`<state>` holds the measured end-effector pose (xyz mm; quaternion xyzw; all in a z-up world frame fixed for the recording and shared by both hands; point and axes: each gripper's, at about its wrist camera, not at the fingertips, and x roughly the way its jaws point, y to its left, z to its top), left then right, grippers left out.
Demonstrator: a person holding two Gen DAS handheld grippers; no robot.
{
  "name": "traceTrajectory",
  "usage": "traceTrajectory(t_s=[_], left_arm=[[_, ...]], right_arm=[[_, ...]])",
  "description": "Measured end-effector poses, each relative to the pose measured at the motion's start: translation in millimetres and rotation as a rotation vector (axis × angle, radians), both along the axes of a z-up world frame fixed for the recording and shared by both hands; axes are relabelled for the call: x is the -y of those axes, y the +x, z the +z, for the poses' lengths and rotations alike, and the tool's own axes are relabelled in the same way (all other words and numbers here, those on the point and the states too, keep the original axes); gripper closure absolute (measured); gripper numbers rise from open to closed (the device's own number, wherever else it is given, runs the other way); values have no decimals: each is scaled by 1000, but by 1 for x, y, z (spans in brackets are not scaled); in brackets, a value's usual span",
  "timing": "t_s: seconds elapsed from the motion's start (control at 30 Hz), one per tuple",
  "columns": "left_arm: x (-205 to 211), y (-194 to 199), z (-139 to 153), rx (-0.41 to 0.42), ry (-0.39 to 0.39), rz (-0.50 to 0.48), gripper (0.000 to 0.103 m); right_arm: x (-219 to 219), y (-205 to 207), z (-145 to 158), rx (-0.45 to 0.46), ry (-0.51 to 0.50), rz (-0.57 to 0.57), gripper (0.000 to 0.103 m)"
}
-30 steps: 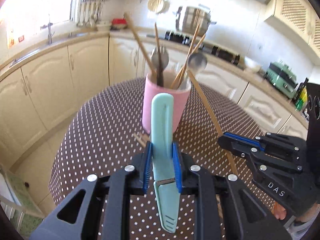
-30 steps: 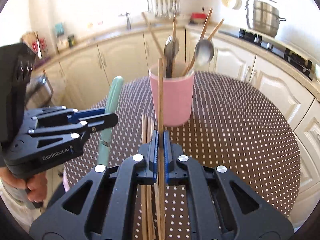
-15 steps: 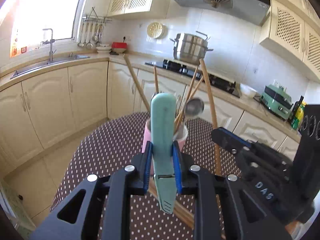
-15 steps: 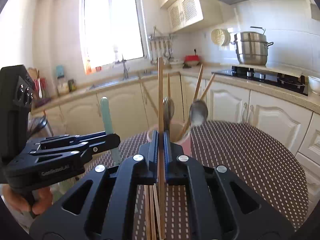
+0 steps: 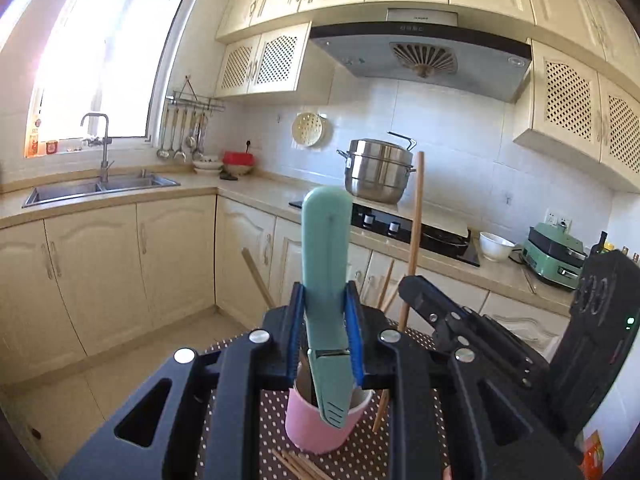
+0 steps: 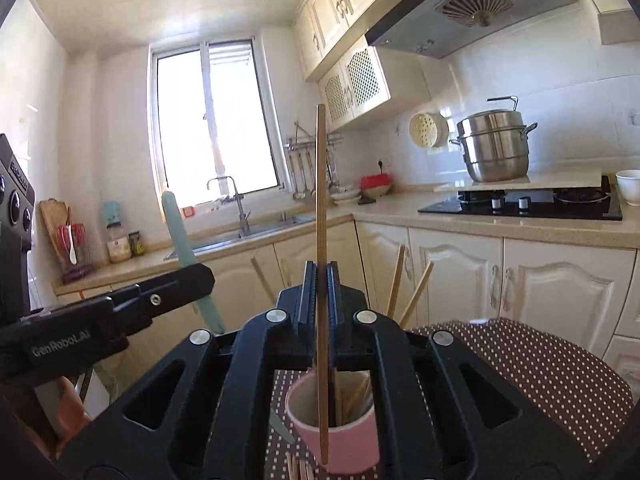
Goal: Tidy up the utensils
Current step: 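Lift the spatula and chopstick and lower both into the pink cup, then open both grippers to drop the spatula and chopstick into the cup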
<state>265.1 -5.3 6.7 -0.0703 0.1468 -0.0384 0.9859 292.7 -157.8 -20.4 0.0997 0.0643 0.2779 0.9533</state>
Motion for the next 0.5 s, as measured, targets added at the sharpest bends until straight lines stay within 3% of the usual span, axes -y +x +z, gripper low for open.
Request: traceTrajectory(t_s=[0.27,0.5], left_arm=[[0,38,-15,-23,-29,7,83],[0,56,-37,-76,-24,6,83]], right_arm=[[-1,13,-2,46,36,-38,97],[-2,26,-15,14,37,-45,97]])
